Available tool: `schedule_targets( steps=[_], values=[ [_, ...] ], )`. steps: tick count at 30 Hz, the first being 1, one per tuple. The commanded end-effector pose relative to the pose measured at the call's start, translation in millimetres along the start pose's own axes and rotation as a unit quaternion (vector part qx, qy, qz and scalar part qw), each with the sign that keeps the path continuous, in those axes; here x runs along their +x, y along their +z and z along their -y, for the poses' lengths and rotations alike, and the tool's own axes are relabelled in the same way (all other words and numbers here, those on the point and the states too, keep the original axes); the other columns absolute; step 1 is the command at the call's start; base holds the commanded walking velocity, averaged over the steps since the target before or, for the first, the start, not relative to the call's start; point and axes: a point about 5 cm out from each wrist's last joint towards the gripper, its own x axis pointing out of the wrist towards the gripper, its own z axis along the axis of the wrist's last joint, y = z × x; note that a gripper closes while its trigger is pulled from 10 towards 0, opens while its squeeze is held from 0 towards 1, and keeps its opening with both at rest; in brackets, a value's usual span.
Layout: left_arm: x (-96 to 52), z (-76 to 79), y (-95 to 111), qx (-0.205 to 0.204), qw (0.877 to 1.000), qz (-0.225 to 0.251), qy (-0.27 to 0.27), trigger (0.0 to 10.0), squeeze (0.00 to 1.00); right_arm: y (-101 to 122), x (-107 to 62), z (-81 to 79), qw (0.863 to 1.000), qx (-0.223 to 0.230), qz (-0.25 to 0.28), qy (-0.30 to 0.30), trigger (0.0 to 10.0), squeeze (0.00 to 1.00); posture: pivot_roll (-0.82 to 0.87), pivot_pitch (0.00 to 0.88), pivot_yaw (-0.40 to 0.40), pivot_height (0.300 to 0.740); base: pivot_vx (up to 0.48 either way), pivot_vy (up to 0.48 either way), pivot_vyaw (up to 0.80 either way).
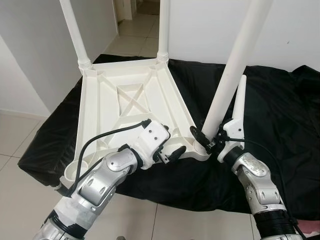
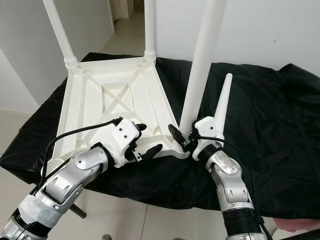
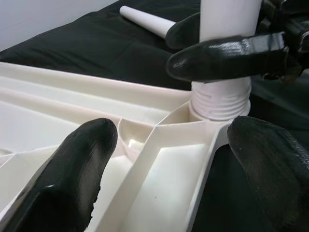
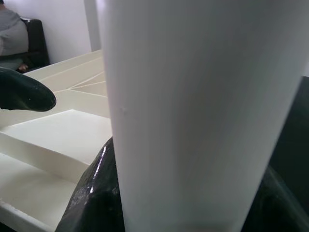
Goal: Building children table
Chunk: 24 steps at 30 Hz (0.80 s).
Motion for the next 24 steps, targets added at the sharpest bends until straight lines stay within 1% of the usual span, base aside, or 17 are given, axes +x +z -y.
schedule_targets(
  steps=[1,2,3,4,8,9,10,11,12,13,14,16,17,19,20,21,24],
  values=[
    [-2.2,2.7,-1,0.001,0.998,-0.007,-0.056,10.0,0.0,-12,-5.6,-2.3,1.0,0.015,-0.021,0.008,0.0,0.0,-0.06,0.0,0.043,0.74,0.0,0.0,0.0],
    [-2.8,2.9,-1,0.0,0.998,-0.008,-0.056,10.0,0.0,-13,-6.8,-1.5,1.0,0.016,-0.023,0.003,1.3,0.0,-0.06,0.0,0.043,0.74,0.0,0.0,0.0],
    [-3.2,3.1,-1,0.0,0.998,-0.008,-0.056,10.0,0.0,-13,-7.5,-1.0,1.0,0.018,-0.024,0.0,1.3,0.0,-0.06,0.0,0.043,0.74,0.0,0.0,0.0],
    [-3.9,3.3,-2,0.0,0.998,-0.01,-0.056,10.0,0.0,-12,-8.0,-0.2,0.999,0.021,-0.022,-0.016,10.0,0.0,-0.06,0.0,0.042,0.74,0.0,0.0,0.0],
    [-4.8,3.6,-2,0.0,0.998,-0.011,-0.058,10.0,0.0,-12,-8.1,1.5,0.999,0.021,-0.022,-0.044,10.0,0.0,-0.06,0.0,0.041,0.74,0.0,0.0,0.0],
    [-5.0,3.3,-2,0.0,0.998,-0.012,-0.058,10.0,0.0,-13,-7.6,3.0,0.997,0.017,-0.029,-0.071,10.0,0.0,-0.06,0.0,0.042,0.74,0.0,0.0,0.0],
    [-5.0,3.3,-2,0.0,0.998,-0.012,-0.058,10.0,0.0,-13,-7.6,3.0,0.997,0.017,-0.029,-0.071,10.0,0.0,-0.06,0.0,0.042,0.74,0.0,0.0,0.0],
    [-5.0,3.1,-3,0.0,0.998,-0.012,-0.057,10.0,0.0,-15,-6.3,0.8,0.994,0.021,-0.038,-0.095,10.0,0.0,-0.06,0.0,0.044,0.74,0.0,0.0,0.0],
    [-5.0,3.1,-3,0.0,0.998,-0.012,-0.057,10.0,0.0,-15,-6.3,0.8,0.994,0.021,-0.038,-0.095,10.0,0.0,-0.06,0.0,0.044,0.74,0.0,0.0,0.0],
    [-4.2,3.5,-4,-0.002,0.998,-0.013,-0.057,10.0,0.0,-18,-4.4,-2.8,0.991,0.037,-0.045,-0.124,10.0,0.0,-0.07,0.0,0.044,0.74,0.0,0.0,0.0],
    [-4.2,3.5,-4,-0.002,0.998,-0.013,-0.057,10.0,0.0,-18,-4.4,-2.8,0.991,0.037,-0.045,-0.124,10.0,0.0,-0.07,0.0,0.044,0.74,0.0,0.0,0.0],
    [-2.5,5.5,-5,-0.008,0.998,-0.012,-0.058,10.0,0.0,-21,-0.6,-10.8,0.981,0.065,-0.053,-0.173,10.0,0.0,-0.07,0.0,0.044,0.74,0.0,0.0,0.0],
    [-2.5,5.5,-5,-0.008,0.998,-0.012,-0.058,10.0,0.0,-21,-0.6,-10.8,0.981,0.065,-0.053,-0.173,10.0,0.0,-0.07,0.0,0.044,0.74,0.0,0.0,0.0],
    [-1.7,7.1,-5,-0.012,0.998,-0.011,-0.058,10.0,0.0,-21,2.2,-18.1,0.973,0.079,-0.057,-0.21,10.0,0.0,-0.08,0.0,0.039,0.74,0.0,0.0,0.0],
    [-1.7,7.1,-5,-0.012,0.998,-0.011,-0.058,10.0,0.0,-21,2.2,-18.1,0.973,0.079,-0.057,-0.21,10.0,0.0,-0.08,0.0,0.039,0.74,0.0,0.0,0.0],
    [-1.5,7.4,-7,-0.013,0.998,-0.012,-0.057,10.0,0.0,-21,4.3,-23.8,0.968,0.092,-0.056,-0.226,10.0,0.0,-0.08,0.0,0.034,0.74,0.0,0.0,0.0],
    [-1.2,7.4,-8,-0.013,0.998,-0.013,-0.056,10.0,0.0,-20,6.4,-29.7,0.966,0.098,-0.054,-0.233,10.0,0.0,-0.08,0.0,0.032,0.74,0.0,0.0,0.0]
  ],
)
